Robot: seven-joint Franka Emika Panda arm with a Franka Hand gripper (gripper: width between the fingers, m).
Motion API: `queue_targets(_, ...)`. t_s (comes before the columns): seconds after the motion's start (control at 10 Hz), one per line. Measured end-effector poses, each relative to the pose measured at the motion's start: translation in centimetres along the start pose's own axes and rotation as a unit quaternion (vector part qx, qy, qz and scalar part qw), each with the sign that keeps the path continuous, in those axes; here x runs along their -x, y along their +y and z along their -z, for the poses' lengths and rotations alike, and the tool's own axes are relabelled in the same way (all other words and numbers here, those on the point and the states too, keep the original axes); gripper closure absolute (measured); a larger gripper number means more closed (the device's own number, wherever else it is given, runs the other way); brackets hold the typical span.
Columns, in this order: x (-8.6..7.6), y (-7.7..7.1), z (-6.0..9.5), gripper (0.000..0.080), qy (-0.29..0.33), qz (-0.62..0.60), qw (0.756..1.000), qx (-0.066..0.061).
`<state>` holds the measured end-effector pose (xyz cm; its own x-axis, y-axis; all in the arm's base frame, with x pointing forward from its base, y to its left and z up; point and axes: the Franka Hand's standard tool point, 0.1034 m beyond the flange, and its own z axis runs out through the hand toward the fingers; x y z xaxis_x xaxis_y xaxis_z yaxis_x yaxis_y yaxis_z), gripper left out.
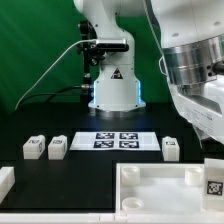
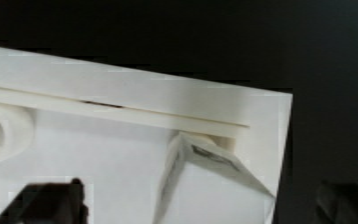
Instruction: Assemble one leg
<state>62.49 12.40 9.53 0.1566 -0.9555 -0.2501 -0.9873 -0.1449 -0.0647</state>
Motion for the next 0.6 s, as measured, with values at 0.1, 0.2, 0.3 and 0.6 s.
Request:
queue_targets(0.1, 0.0, 0.0, 0.0, 0.0151, 0.0, 0.0, 1.0, 0.0)
queue_targets(0.2, 0.0, 0.0, -0.01, 0.0151, 0.0, 0.0, 1.0, 0.0)
queue_targets(0.3, 0.0, 0.0, -0.01, 0.0151, 0.0, 0.0, 1.0, 0.0)
queue_targets(0.6, -0.01, 0.01, -0.02, 0.0151, 0.0, 0.0, 1.0, 0.0)
